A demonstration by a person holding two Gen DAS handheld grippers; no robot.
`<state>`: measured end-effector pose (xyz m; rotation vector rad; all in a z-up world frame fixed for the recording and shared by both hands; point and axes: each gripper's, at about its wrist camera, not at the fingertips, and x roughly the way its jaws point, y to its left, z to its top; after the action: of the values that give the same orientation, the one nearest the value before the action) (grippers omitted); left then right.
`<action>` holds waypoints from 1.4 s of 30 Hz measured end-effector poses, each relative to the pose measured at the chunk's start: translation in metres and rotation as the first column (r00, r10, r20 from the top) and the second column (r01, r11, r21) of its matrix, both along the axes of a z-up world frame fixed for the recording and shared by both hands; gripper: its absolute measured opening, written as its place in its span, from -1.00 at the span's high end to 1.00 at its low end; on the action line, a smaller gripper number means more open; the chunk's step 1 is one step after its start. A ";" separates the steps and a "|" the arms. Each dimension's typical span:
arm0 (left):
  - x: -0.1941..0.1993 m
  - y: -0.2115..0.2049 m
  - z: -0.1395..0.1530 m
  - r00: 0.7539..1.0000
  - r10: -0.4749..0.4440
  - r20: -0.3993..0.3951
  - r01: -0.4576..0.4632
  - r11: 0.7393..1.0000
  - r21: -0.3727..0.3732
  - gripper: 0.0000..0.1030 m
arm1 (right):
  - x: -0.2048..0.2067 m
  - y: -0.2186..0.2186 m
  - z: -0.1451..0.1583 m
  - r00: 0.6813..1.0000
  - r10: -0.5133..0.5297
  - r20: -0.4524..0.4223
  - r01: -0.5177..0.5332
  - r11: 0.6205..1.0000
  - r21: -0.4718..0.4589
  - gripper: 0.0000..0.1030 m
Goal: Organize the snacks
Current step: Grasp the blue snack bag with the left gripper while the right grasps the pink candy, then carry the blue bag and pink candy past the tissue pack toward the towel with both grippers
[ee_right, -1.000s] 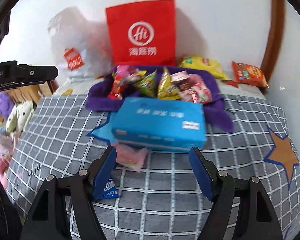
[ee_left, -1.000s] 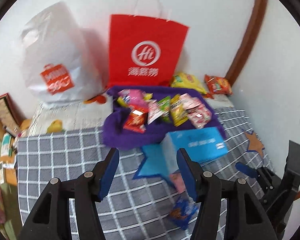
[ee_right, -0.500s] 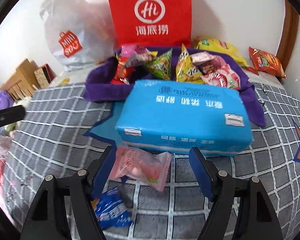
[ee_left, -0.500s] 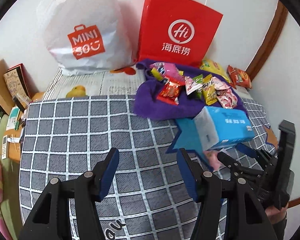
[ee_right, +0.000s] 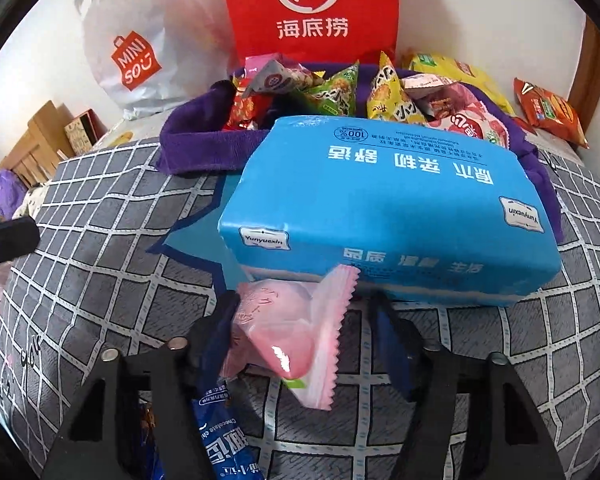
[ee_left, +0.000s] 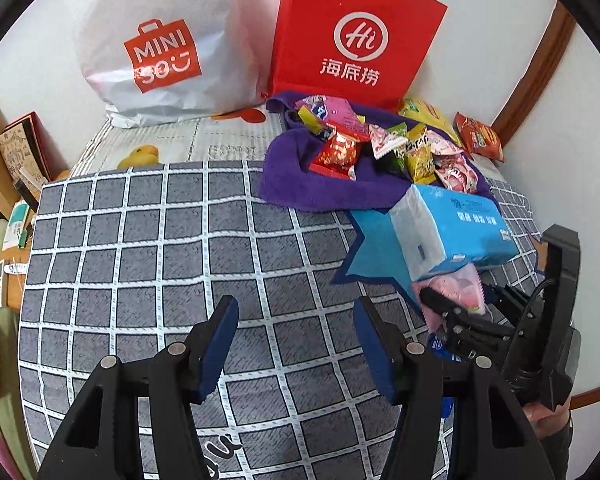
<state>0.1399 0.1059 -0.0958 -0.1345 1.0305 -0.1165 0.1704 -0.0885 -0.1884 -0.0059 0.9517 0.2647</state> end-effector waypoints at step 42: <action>-0.011 -0.099 -0.058 0.996 -0.087 0.037 0.080 0.985 0.154 0.23 | -0.054 -0.121 0.010 0.990 -0.070 0.119 0.070 0.998 0.001 0.31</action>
<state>0.1292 0.0073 -0.1540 0.0505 0.9978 -0.1156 0.1162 -0.2096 -0.1784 0.0093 0.8324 0.1960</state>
